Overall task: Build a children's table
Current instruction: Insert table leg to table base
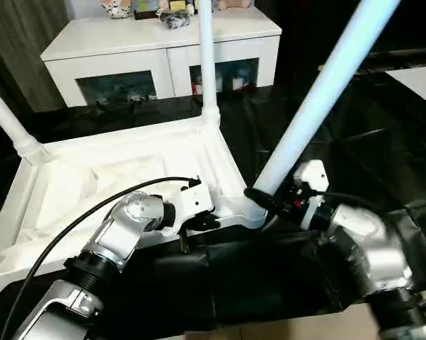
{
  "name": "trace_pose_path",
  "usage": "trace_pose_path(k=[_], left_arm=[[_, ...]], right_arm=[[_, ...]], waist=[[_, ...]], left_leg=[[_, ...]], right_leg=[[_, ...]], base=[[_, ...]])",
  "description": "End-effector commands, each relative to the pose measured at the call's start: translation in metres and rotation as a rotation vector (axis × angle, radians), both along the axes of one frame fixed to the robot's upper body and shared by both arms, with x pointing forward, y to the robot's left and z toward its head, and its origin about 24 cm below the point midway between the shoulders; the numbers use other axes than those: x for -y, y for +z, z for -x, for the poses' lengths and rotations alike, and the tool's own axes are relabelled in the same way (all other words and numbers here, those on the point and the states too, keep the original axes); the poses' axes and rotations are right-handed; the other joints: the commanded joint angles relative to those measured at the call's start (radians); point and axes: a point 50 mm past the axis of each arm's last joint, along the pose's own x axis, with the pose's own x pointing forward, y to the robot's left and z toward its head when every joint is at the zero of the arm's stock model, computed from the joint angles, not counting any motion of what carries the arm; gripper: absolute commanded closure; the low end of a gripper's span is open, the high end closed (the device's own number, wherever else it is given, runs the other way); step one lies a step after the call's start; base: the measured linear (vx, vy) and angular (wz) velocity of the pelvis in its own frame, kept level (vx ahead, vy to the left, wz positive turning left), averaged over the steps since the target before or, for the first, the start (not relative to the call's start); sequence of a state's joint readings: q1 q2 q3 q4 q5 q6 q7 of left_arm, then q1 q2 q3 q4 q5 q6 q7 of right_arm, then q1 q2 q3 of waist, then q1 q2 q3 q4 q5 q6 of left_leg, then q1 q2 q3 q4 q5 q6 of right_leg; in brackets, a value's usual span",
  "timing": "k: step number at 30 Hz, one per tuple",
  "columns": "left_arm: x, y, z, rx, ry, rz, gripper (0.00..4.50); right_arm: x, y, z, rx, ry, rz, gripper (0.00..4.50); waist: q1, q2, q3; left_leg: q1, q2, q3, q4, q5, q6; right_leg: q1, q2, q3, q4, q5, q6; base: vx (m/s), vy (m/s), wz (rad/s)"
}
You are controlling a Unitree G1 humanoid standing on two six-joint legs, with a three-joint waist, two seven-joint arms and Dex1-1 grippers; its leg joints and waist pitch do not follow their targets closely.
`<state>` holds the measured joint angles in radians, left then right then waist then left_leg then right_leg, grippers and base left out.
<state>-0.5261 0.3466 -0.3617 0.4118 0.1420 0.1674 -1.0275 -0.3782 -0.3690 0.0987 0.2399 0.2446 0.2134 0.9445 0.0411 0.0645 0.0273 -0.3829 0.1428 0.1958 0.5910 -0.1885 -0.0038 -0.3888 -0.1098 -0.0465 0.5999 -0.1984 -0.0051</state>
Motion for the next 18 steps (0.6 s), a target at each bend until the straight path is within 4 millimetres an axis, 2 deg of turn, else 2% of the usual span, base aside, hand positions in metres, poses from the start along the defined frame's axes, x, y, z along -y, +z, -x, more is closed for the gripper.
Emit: trace_pose_path(k=[1,3,4,6,9,10,12,17,18], left_arm=[[-0.01,-0.01,0.0,-0.021,0.034,-0.072,4.5],[-0.01,-0.01,0.001,-0.022,0.034,-0.073,4.5],[-0.01,-0.01,0.001,-0.022,0.035,-0.073,4.5],[-0.009,-0.011,0.001,-0.021,0.037,-0.073,4.5],[-0.009,-0.012,0.002,-0.023,0.038,-0.073,4.5],[-0.009,-0.012,0.002,-0.023,0.038,-0.073,4.5],[-0.009,-0.012,0.002,-0.023,0.038,-0.072,4.5],[-0.008,-0.013,0.001,-0.021,0.041,-0.073,4.5],[-0.008,-0.013,0.002,-0.021,0.041,-0.072,4.5]], right_arm=[[-0.016,-0.027,0.014,-0.185,0.144,0.049,2.65],[-0.012,-0.032,0.007,-0.227,0.126,0.073,2.65],[-0.01,-0.033,0.005,-0.236,0.117,0.077,2.65],[-0.009,-0.034,-0.001,-0.255,0.086,0.072,2.65],[-0.008,-0.037,-0.006,-0.27,0.068,0.086,2.65],[-0.008,-0.038,-0.009,-0.275,0.054,0.092,2.65],[-0.008,-0.04,-0.01,-0.28,0.041,0.099,2.65],[-0.009,-0.046,-0.01,-0.281,0.061,0.141,2.65],[-0.01,-0.047,-0.01,-0.277,0.054,0.144,2.65]], waist=[[0.008,-0.017,-0.045],[0.007,-0.025,-0.045],[0.006,-0.021,-0.045],[0.003,-0.023,-0.043],[0.0,-0.027,-0.041],[-0.006,-0.029,-0.038],[-0.007,-0.03,-0.032],[-0.009,-0.031,-0.033],[-0.008,-0.028,-0.032]], left_leg=[[0.018,0.084,-0.04,-0.087,-0.284,0.048],[0.018,0.083,-0.039,-0.088,-0.296,0.042],[0.019,0.083,-0.04,-0.088,-0.31,0.032],[0.019,0.082,-0.041,-0.09,-0.335,0.018],[0.021,0.083,-0.042,-0.093,-0.371,0.0],[0.019,0.082,-0.046,-0.095,-0.407,-0.012],[0.027,0.083,-0.05,-0.098,-0.469,-0.034],[0.03,0.084,-0.054,-0.103,-0.502,-0.053],[0.031,0.084,-0.055,-0.105,-0.507,-0.056]], right_leg=[[0.027,-0.051,0.034,-0.073,-0.192,-0.21],[0.027,-0.05,0.033,-0.073,-0.191,-0.215],[0.025,-0.052,0.033,-0.073,-0.2,-0.22],[0.025,-0.051,0.033,-0.075,-0.212,-0.219],[0.024,-0.053,0.035,-0.078,-0.253,-0.205],[0.023,-0.054,0.034,-0.081,-0.306,-0.197],[0.015,-0.057,0.037,-0.091,-0.408,-0.169],[0.012,-0.056,0.037,-0.096,-0.441,-0.143],[0.01,-0.055,0.038,-0.097,-0.433,-0.143]], base=[[0.0,0.0,0.0],[0.0,0.0,0.0],[0.0,0.0,0.0],[0.0,0.0,0.0],[0.0,0.0,0.0],[0.0,0.0,0.0],[0.0,0.0,0.0],[0.0,0.0,0.0],[0.0,0.0,0.0]])
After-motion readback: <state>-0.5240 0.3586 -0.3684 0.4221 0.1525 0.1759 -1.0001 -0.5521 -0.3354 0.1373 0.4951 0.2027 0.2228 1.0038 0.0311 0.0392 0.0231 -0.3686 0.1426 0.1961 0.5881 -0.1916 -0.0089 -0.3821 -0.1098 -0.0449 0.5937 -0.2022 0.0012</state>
